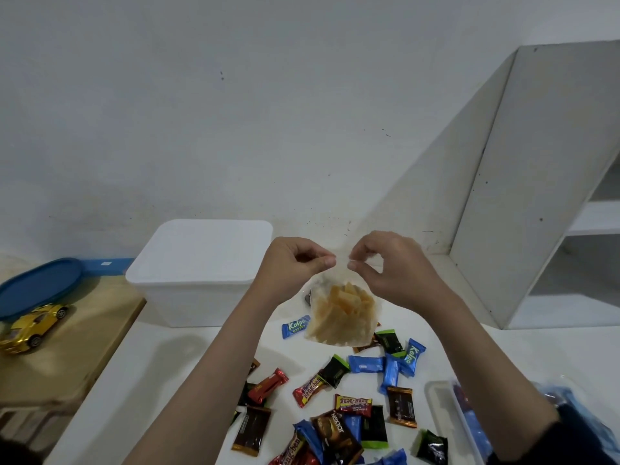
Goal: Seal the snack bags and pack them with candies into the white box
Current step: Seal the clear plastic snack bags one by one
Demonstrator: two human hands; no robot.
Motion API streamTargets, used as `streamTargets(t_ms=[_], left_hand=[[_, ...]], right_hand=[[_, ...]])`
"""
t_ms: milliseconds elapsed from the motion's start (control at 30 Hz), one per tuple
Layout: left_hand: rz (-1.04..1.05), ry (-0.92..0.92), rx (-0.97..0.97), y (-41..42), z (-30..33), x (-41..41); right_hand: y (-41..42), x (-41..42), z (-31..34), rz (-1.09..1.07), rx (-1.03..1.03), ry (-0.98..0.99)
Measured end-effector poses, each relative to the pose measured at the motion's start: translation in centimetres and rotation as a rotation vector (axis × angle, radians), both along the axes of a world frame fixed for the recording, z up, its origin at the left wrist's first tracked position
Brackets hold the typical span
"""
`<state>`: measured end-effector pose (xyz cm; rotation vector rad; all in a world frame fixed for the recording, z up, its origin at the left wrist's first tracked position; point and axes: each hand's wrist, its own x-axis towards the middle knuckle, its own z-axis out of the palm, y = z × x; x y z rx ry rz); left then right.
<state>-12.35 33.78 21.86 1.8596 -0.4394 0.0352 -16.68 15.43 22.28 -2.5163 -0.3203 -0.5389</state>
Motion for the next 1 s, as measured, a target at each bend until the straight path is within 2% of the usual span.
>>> streamTargets(t_ms=[133, 267, 533, 1000], left_hand=[[-0.031, 0.010, -0.053, 0.3, 0.4, 0.1], [-0.068, -0.011, 0.018, 0.4, 0.8, 0.2], [0.046, -0.160, 0.093, -0.4, 0.5, 0.6], [-0.048, -0.177, 0.120, -0.6, 0.8, 0.3]], right_hand=[[0.2, 0.4, -0.2, 0.020, 0.070, -0.003], [0.0, 0.6, -0.2, 0.032, 0.111, 0.000], [0.4, 0.8, 0.2, 0.055, 0.160, 0.045], [0.6, 1.3, -0.9, 0.090, 0.175, -0.123]])
